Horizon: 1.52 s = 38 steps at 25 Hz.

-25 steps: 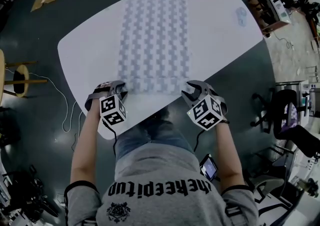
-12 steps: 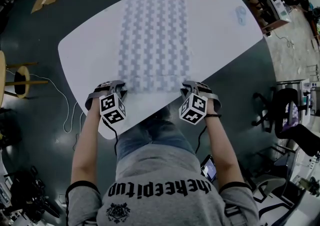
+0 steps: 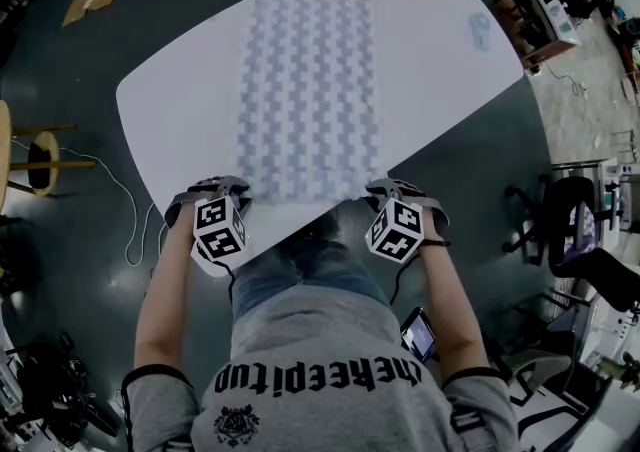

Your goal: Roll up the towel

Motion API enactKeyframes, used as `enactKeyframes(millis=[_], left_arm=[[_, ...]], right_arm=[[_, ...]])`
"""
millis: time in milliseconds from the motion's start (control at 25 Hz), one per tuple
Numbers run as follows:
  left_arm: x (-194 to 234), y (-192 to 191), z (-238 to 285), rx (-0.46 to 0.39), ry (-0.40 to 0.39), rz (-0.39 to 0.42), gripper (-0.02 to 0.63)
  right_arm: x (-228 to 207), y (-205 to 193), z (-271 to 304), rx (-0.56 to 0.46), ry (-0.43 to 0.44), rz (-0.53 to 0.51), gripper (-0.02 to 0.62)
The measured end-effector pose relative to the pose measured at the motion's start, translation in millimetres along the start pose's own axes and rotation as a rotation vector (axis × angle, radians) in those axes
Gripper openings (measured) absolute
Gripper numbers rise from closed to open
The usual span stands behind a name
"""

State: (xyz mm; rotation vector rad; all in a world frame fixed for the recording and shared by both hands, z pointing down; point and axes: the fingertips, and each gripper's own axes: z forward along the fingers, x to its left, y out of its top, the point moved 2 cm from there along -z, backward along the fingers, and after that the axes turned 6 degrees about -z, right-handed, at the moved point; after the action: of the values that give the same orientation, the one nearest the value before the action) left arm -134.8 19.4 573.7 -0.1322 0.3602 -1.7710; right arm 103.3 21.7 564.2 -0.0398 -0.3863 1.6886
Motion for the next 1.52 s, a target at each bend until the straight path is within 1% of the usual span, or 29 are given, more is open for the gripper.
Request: enactKeyframes(millis=[80, 160, 280, 400, 720, 840, 1040, 1280, 1520], left_arm=[[-7, -1, 0, 0.005, -0.045, -0.006, 0.077], [-7, -2, 0, 0.005, -0.074, -0.015, 0.077], [-3, 0, -1, 0.002, -0.101, -0.034, 0.077], [7, 3, -4, -0.008, -0.109, -0.055, 0.084], [44, 13, -3, -0.050, -0.042, -0.101, 0.098], [57, 16, -2, -0.050, -0.002, -0.096, 0.100], [80, 19, 6, -0.034, 0.043, -0.081, 0.101], [101, 26, 14, -0.026, 0.085, -0.071, 0.101], [122, 30, 19, -0.031, 0.133, -0.082, 0.101]], right_arm=[[6, -2, 0, -0.005, 0.053, 0.022, 0.041], [6, -3, 1, -0.017, 0.086, 0.057, 0.041], [-1, -3, 0, -0.038, 0.109, 0.116, 0.048], [-14, 0, -5, -0.056, 0.110, 0.145, 0.051], [-50, 3, -11, -0.097, 0.046, 0.193, 0.052], [-61, 3, -9, -0.096, 0.009, 0.202, 0.052], [-84, 6, 2, -0.088, -0.045, 0.221, 0.055], [-105, 2, 13, -0.066, -0.082, 0.230, 0.063], [-123, 0, 21, -0.058, -0.119, 0.263, 0.074]])
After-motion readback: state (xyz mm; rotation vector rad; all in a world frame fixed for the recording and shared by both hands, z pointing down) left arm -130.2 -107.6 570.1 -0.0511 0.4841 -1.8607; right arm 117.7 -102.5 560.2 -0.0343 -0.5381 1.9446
